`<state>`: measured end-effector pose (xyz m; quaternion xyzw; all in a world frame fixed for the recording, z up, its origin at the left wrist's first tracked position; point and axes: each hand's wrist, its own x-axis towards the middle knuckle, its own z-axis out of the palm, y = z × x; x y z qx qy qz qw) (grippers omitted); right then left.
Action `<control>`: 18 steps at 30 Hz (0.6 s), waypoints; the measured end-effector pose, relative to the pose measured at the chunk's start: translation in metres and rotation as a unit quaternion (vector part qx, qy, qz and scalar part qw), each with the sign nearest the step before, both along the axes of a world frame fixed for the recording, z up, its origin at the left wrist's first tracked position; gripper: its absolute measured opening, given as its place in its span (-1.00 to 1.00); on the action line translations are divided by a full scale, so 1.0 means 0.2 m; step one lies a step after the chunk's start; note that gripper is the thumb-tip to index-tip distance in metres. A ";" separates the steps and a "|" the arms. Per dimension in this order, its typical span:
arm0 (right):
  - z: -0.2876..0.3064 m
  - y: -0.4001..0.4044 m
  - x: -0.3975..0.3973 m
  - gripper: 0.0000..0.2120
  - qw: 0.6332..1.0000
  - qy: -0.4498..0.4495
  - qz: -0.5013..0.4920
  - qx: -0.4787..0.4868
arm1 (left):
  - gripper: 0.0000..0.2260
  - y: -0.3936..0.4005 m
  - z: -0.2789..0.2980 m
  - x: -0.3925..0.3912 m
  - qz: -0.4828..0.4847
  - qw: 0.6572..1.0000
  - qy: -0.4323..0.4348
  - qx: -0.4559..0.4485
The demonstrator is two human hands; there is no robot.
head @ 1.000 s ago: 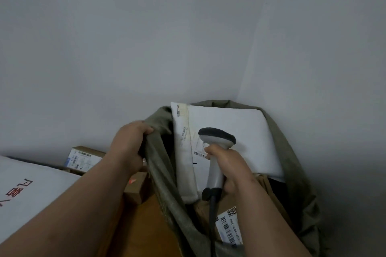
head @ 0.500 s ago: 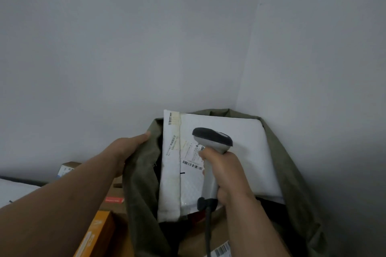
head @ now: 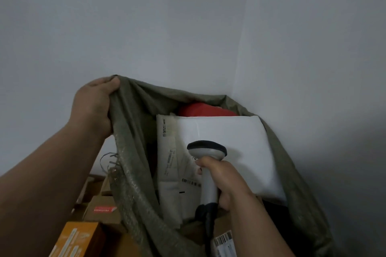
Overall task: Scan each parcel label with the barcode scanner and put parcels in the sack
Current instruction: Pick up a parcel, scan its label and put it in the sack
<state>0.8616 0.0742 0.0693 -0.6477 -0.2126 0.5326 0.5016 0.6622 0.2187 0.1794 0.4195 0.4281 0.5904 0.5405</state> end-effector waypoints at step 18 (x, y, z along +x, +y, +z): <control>0.15 -0.24 -0.25 -0.86 0.989 0.106 -0.002 0.103 | -0.65 -0.58 -0.44 -0.35 -0.265 0.913 0.205 -0.233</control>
